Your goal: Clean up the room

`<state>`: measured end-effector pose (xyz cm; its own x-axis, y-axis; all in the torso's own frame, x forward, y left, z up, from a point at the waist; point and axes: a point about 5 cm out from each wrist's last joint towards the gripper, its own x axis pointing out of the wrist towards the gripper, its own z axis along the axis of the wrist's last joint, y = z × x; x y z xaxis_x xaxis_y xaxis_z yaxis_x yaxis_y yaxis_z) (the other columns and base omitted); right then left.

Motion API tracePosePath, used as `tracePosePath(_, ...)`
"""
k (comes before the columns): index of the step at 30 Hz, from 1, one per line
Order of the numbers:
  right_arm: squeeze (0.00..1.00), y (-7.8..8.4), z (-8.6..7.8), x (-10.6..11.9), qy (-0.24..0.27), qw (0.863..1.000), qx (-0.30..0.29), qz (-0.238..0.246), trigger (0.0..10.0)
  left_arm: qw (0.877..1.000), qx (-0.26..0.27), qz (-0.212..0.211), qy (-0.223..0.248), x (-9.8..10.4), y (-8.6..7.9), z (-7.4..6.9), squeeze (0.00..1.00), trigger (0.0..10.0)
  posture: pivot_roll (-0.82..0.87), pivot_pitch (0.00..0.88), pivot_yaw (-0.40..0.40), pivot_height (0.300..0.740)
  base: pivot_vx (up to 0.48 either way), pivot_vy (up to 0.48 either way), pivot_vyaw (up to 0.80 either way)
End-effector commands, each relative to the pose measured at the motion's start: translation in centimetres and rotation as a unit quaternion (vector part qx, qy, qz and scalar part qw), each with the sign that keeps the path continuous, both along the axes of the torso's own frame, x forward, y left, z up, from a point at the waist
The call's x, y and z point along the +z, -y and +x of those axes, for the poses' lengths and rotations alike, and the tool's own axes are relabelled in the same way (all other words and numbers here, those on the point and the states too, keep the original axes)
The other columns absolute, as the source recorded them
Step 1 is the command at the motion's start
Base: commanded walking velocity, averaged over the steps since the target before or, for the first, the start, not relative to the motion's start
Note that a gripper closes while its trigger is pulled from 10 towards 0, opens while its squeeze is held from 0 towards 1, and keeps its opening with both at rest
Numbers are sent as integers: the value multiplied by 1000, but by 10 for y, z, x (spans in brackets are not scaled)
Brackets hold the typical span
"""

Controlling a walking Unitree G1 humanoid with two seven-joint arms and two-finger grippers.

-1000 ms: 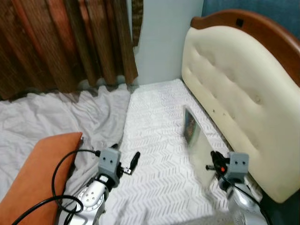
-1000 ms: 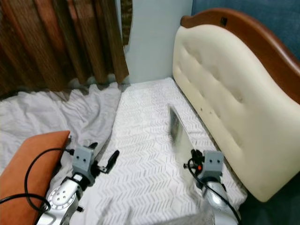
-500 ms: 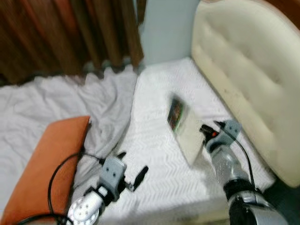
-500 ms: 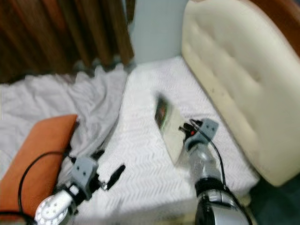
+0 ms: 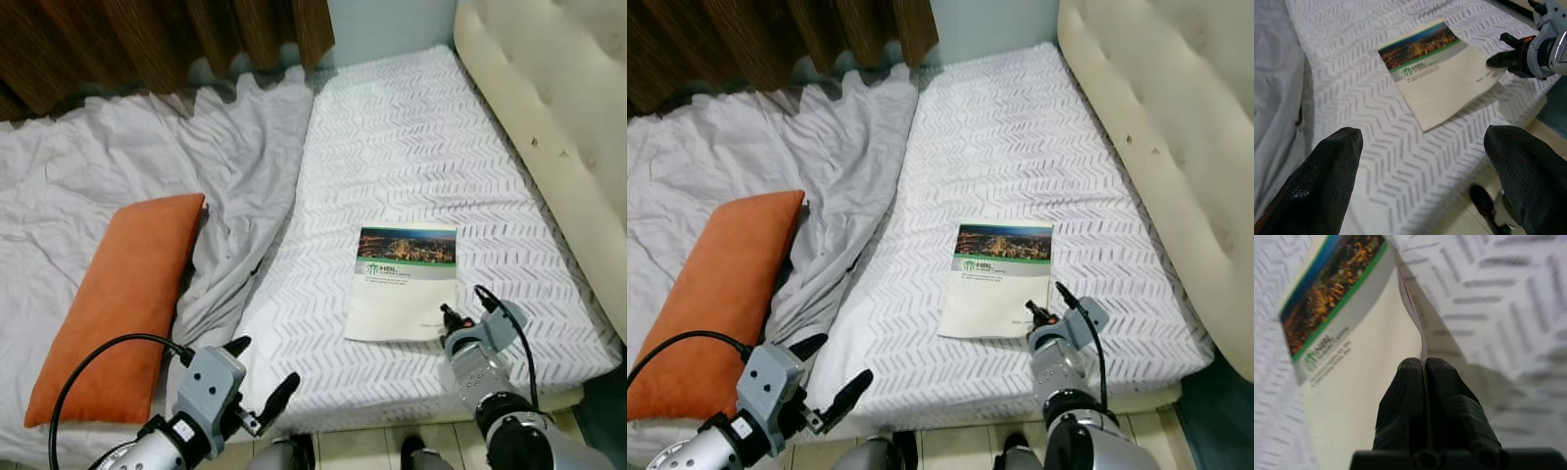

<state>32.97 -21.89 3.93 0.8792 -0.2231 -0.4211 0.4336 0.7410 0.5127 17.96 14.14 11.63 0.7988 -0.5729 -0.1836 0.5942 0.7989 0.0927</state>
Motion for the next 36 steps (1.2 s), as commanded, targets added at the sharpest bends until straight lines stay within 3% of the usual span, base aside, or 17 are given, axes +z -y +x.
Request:
tracePosePath(1, 0, 4, -12, -14, -35, 999, 8, -17, 0, 1000, 10, 7, -16, -1, -5, -5, 0, 10000, 220, 404, 150, 740, 0, 0, 0)
tracePosePath(2, 0, 20, -15, -12, -43, 997, 10, -57, 0, 1000, 11, 1, -20, -2, -3, -7, 0, 10000, 215, 408, 149, 740, 0, 0, 0)
tracePosePath(4, 0, 33, -17, -9, -46, 995, 6, -86, 0, 1000, 11, 0, -23, -3, -2, -8, 0, 10000, 204, 416, 148, 740, 0, 0, 0)
tracePosePath(10, 0, 55, -17, 2, -41, 990, -5, -136, 0, 999, 11, -2, -30, -3, -2, -8, 0, 10000, 198, 425, 149, 740, 0, 0, 0)
tracePosePath(14, 0, 58, -17, 4, -42, 988, 1, -149, 0, 999, 12, -4, -32, -2, -1, -8, 0, 10000, 199, 427, 149, 740, 0, 0, 0)
tracePosePath(16, 0, 63, -17, 7, -51, 983, 29, -175, 0, 999, 14, -6, -38, -2, 0, -11, 0, 10000, 200, 432, 148, 740, 0, 0, 0)
tracePosePath(25, 0, 64, -14, 10, -68, 972, 88, -207, 0, 999, 17, -12, -44, -2, 3, -14, 0, 10000, 199, 438, 136, 740, 0, 0, 0)
tracePosePath(30, 0, 56, -12, 8, -75, 966, 121, -214, 0, 998, 22, -15, -48, -4, 3, -15, 0, 10000, 198, 438, 134, 740, 0, 0, 0)
tracePosePath(35, 0, 60, -13, 8, -97, 948, 144, -267, 0, 998, 20, -22, -48, -3, 9, -15, 0, 10000, 196, 437, 131, 740, 0, 0, 0)
tracePosePath(36, 604, 62, -14, 9, -100, 945, 144, -275, 0, 998, 20, -22, -48, -3, 9, -15, 0, 10000, 193, 437, 130, 740, 0, 0, 0)
